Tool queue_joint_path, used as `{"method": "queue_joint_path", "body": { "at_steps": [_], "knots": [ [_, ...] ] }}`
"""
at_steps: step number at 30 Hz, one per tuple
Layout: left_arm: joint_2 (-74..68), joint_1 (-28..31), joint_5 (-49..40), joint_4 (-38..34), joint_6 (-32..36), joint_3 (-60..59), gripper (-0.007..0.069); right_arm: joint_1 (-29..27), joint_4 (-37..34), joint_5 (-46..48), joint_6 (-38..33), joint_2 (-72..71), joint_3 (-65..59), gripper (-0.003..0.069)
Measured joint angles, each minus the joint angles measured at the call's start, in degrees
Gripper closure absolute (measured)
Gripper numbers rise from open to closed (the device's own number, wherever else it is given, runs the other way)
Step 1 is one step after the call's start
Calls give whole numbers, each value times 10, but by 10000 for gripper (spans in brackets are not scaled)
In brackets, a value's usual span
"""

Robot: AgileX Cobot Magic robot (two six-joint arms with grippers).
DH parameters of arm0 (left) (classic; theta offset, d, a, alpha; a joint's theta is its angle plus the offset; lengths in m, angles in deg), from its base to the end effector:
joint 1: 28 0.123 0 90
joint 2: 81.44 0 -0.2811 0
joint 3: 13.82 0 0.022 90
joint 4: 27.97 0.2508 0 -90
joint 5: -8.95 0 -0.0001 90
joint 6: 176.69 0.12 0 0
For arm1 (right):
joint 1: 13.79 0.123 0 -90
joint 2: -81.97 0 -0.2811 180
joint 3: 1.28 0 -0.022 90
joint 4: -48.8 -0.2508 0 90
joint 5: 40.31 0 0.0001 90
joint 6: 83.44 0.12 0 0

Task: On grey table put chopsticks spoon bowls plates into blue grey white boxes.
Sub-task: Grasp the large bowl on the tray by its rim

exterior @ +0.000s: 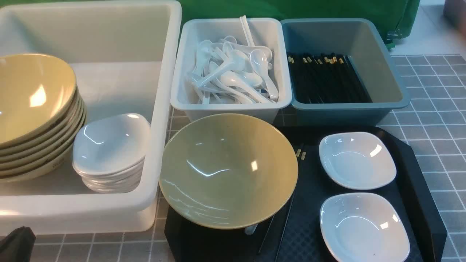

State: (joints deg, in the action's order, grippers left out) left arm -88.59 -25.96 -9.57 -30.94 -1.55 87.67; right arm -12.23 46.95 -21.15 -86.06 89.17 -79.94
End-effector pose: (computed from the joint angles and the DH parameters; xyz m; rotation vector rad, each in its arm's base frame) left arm 0.0858 0.0011 0.1695 -0.1424 1.8131 -0.0846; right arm 0.0855 0.0036 0.1671 -0.0463 1.8322 0.0181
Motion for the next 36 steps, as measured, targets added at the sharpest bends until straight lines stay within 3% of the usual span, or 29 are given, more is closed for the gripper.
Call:
{"method": "queue_joint_path", "body": {
  "at_steps": [17, 27, 32, 36],
  "knots": [
    [0, 0, 0, 1, 0, 0, 635, 0, 0, 0, 0, 0, 0, 603],
    [0, 0, 8, 50, 12, 0, 635, 0, 0, -18, 0, 0, -1, 596],
    [0, 0, 82, 51, 12, -1, 635, 0, 0, -112, 0, 0, -1, 593],
    [0, 0, 252, 51, 9, -1, 635, 0, 0, -290, 1, 0, -1, 590]
  ]
}}
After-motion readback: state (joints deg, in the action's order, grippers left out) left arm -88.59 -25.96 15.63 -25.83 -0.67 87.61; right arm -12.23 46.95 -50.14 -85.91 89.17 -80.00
